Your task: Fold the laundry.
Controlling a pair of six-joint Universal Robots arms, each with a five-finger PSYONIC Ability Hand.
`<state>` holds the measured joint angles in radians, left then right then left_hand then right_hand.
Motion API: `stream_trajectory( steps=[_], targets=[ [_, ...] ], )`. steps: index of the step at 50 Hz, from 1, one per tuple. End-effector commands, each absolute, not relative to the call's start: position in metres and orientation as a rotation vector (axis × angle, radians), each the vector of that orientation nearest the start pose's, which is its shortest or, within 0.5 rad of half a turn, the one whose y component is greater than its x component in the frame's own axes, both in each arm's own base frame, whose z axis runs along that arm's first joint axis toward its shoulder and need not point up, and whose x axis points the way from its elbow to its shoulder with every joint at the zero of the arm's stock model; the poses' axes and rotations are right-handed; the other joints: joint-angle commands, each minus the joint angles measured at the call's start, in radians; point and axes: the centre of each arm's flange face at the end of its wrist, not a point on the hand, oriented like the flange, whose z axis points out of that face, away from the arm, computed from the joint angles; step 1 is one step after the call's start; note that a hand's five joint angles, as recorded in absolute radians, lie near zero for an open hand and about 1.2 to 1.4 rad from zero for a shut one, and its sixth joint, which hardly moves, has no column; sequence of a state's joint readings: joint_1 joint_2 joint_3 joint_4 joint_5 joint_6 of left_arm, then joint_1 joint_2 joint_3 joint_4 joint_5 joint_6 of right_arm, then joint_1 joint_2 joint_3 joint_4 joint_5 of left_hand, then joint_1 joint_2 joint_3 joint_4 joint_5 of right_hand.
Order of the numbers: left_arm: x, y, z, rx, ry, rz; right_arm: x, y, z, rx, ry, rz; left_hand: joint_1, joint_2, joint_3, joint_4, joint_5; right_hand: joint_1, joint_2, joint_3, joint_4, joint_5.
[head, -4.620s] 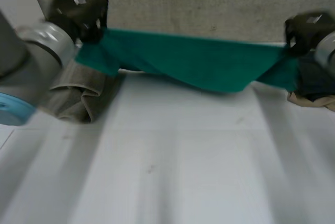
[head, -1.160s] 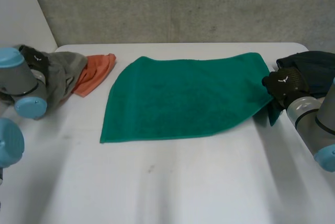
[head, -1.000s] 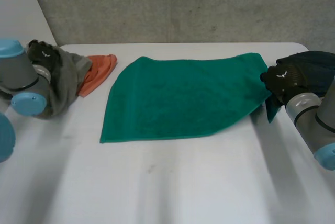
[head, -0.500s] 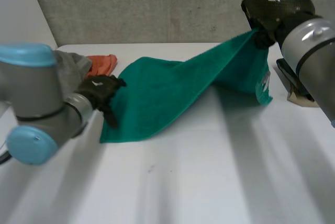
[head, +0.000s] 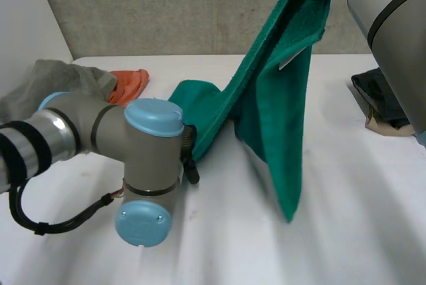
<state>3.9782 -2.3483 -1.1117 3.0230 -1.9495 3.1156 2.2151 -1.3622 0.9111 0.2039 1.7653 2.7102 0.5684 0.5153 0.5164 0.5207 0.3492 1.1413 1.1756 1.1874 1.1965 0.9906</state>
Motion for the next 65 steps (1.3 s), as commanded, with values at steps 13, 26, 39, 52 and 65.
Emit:
stream_trajectory(
  steps=[13, 26, 39, 52, 65],
  targets=[
    [-0.26, -0.291, 0.269, 0.673, 2.251, -2.017, 0.234, -0.287, 0.324, -1.095, 2.245, -2.257, 0.828, 0.881, 0.88, 0.876, 0.872, 0.255, 0.221, 0.209, 0.2, 0.231],
    [-0.256, -0.364, 0.213, 1.065, 2.038, -1.817, 0.237, -0.347, 0.201, -1.361, 2.32, -1.943, 0.828, 0.881, 0.88, 0.876, 0.872, 0.255, 0.221, 0.209, 0.2, 0.231],
    [-0.302, -0.438, 0.336, 0.766, 1.363, -2.437, 0.272, -0.454, 0.29, -0.953, 1.697, -2.857, 0.828, 0.881, 0.88, 0.876, 0.872, 0.255, 0.221, 0.209, 0.2, 0.231],
    [-0.284, -0.43, 0.389, 0.465, 1.228, -2.738, 0.279, -0.436, 0.364, -0.593, 1.1, -3.132, 0.828, 0.881, 0.88, 0.876, 0.872, 0.255, 0.221, 0.209, 0.2, 0.231],
    [-0.271, -0.435, 0.28, 0.683, 1.632, -2.475, 0.271, -0.42, 0.266, -0.839, 1.566, -2.831, 0.828, 0.881, 0.88, 0.876, 0.872, 0.255, 0.221, 0.209, 0.2, 0.231]
  ],
)
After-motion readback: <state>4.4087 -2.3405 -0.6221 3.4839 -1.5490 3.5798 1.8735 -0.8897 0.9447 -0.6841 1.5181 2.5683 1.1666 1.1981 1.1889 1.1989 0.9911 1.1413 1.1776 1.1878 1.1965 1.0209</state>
